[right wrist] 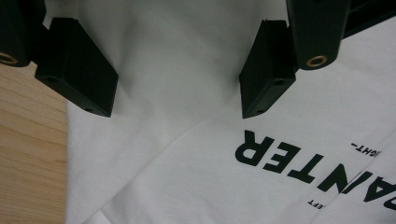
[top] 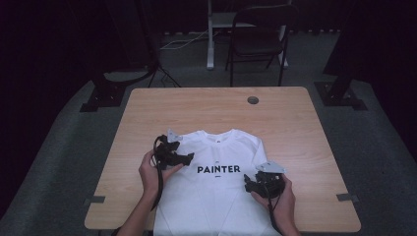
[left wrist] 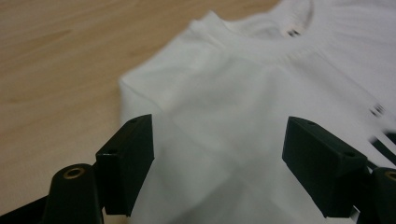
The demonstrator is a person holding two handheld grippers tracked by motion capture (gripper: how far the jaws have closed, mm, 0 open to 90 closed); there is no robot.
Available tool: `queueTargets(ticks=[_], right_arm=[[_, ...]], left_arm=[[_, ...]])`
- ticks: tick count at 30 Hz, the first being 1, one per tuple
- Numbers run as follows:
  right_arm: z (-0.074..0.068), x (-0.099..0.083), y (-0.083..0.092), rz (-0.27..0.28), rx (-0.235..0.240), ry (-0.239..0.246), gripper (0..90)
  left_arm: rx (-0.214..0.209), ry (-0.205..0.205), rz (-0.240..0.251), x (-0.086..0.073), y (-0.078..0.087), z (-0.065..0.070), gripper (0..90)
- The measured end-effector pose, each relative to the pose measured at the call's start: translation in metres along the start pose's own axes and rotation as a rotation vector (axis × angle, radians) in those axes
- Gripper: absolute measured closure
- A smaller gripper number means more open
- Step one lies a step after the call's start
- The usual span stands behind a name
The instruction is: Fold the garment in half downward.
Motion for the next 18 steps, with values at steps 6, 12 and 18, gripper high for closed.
queueTargets(ticks=[6,12,18], right_arm=[[0.0,0.0,0.0,0.0,0.0,0.002,27.0],[0.0,0.0,0.0,0.0,0.0,0.0,27.0],[0.0,0.0,0.0,0.0,0.0,0.0,27.0]], left_arm=[[0.01,0.019,-0.033,0.017,-0.031,-0.038,25.9],[-0.032,0.038,-0.06,0.017,-0.051,-0.057,25.9],[-0.023,0.01,-0.078,0.017,-0.06,-0.056,25.8]])
Point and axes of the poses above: each handheld gripper's, and its own axes: y roughly backward along the jaws, x roughly out of its top, z roughly to its right, the point moved 7 cm from there along -y, roughly forward along the jaws, and after that the axes turned 15 degrees about -y, right-handed, at the moved point
